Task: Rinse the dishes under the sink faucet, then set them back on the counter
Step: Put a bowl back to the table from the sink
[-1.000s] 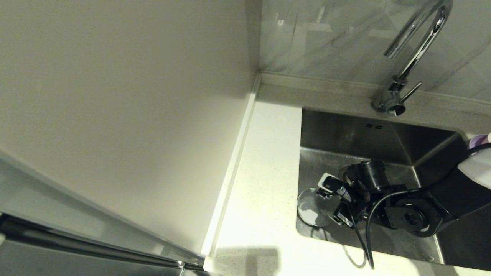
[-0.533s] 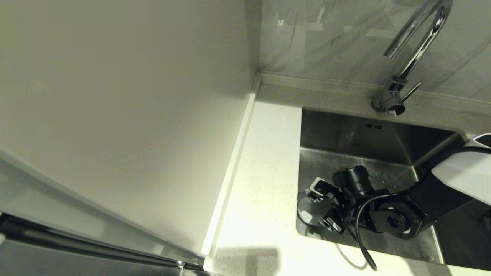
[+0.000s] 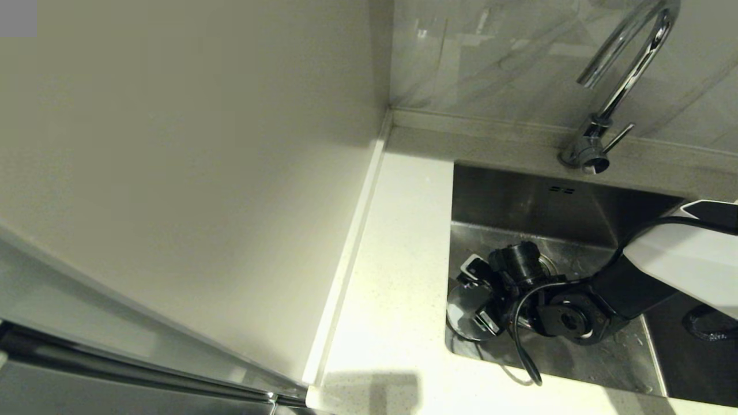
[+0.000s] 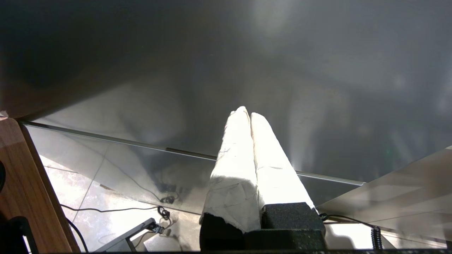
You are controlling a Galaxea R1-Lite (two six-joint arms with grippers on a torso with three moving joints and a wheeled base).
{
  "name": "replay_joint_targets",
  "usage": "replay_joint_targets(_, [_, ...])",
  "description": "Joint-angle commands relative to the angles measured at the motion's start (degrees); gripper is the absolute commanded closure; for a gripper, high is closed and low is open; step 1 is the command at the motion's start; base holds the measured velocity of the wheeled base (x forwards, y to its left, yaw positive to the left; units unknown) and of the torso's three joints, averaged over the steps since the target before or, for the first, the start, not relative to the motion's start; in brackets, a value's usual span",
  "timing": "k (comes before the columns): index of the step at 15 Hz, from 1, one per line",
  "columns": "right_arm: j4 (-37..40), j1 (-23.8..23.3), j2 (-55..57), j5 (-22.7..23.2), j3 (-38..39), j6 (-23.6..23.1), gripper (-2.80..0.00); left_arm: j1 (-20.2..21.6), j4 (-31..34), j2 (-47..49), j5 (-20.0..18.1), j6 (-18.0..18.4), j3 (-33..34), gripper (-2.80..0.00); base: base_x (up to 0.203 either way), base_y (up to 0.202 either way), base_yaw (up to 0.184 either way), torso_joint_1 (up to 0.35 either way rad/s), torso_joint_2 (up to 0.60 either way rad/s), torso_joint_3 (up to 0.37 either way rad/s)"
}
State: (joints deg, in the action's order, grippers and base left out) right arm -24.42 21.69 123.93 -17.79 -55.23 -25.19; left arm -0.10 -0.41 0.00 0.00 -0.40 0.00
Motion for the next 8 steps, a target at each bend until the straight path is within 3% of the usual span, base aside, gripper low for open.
replay_joint_targets(1, [-0.2, -0.2, 0.4, -0.4, -0.1, -0.2, -2.80, 0.0, 0.0, 0.0, 0.0, 0.0, 0.2, 0.00, 0.000, 0.000, 0.000, 0.000, 0.00, 0.000])
replay_joint_targets(8, [-0.2, -0.9, 2.2, -1.2, -0.2, 0.0, -2.80, 0.0, 0.0, 0.0, 0.0, 0.0, 0.2, 0.00, 0.000, 0.000, 0.000, 0.000, 0.00, 0.000])
